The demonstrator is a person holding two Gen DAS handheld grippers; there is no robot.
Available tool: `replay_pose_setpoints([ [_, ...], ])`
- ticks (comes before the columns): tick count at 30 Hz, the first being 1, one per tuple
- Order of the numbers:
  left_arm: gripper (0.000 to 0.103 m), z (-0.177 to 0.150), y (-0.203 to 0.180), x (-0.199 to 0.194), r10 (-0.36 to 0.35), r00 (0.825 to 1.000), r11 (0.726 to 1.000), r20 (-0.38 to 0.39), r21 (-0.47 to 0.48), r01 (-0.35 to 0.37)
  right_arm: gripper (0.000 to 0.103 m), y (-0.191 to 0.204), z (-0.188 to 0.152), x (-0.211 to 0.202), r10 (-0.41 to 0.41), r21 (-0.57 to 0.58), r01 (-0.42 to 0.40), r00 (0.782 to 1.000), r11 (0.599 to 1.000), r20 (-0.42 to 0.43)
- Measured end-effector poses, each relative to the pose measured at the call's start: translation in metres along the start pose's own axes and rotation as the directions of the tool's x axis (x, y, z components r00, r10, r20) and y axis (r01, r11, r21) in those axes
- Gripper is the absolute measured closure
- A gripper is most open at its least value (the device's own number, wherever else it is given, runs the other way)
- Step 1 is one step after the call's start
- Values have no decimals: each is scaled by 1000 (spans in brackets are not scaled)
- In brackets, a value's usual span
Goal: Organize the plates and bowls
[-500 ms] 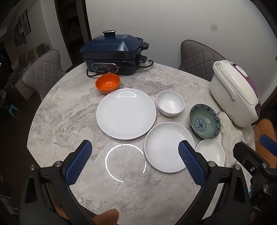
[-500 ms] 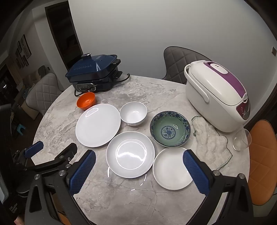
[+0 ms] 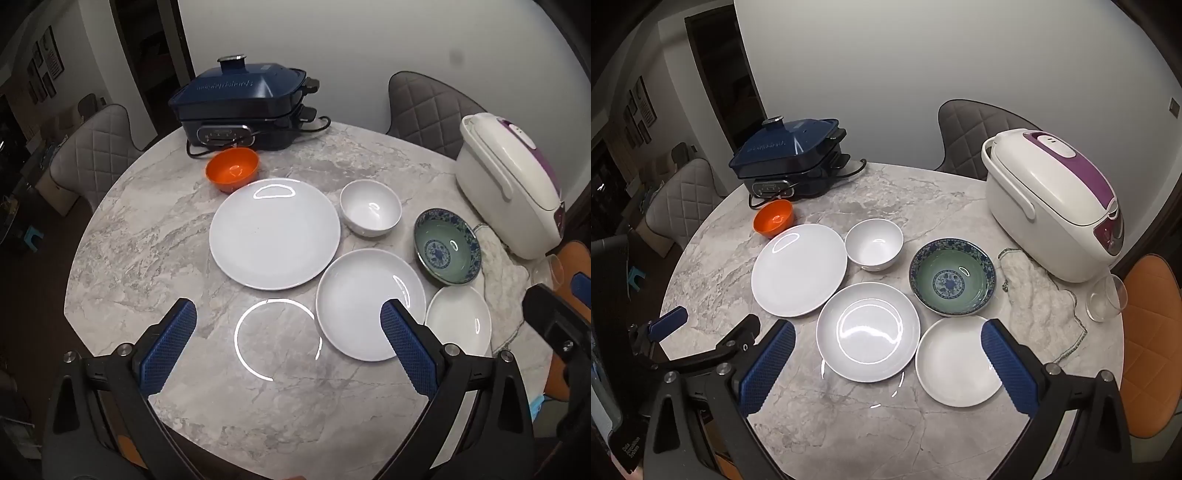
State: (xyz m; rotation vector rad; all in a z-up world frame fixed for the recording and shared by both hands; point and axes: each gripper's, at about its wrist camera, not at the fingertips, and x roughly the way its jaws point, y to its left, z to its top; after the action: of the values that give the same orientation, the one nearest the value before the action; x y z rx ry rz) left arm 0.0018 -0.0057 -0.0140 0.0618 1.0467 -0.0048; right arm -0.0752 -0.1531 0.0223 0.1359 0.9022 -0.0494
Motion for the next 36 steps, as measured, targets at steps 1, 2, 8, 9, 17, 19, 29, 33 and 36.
replay_pose_setpoints([
  [1,2,2,3,8,-5,1000,1000,-25,-2,5,0,0,0,0,0,0,0,1000,1000,0],
  [2,2,0,5,13,-2,999,1000,-41,-10,2,0,0,0,0,1,2,-1,1000,1000,1],
  [8,3,-21,44,41,-229,972,955,-53,-208,213,0,-3,2,-1,-1,16,0,1000,1000,10],
  [9,2,-21,42,42,-199,979,968,-48,-168,188,0,-4,2,-2,0,18,0,1000,1000,11],
  [17,3,-12,38,31,-151,987,979,-46,-146,143,0,-5,5,2,10,13,-10,1000,1000,12],
  [19,3,-5,42,20,-142,990,979,4,-144,142,0,-3,6,2,9,6,-9,1000,1000,12],
  [29,3,8,23,-20,63,988,997,141,-57,-56,0,-5,8,2,4,14,-4,1000,1000,20],
  [33,4,5,14,-31,-64,982,997,179,-35,72,0,-4,9,2,7,12,-7,1000,1000,18],
  [36,4,10,3,-33,-29,992,1000,126,-8,30,0,-5,10,1,4,15,-4,1000,1000,23],
])
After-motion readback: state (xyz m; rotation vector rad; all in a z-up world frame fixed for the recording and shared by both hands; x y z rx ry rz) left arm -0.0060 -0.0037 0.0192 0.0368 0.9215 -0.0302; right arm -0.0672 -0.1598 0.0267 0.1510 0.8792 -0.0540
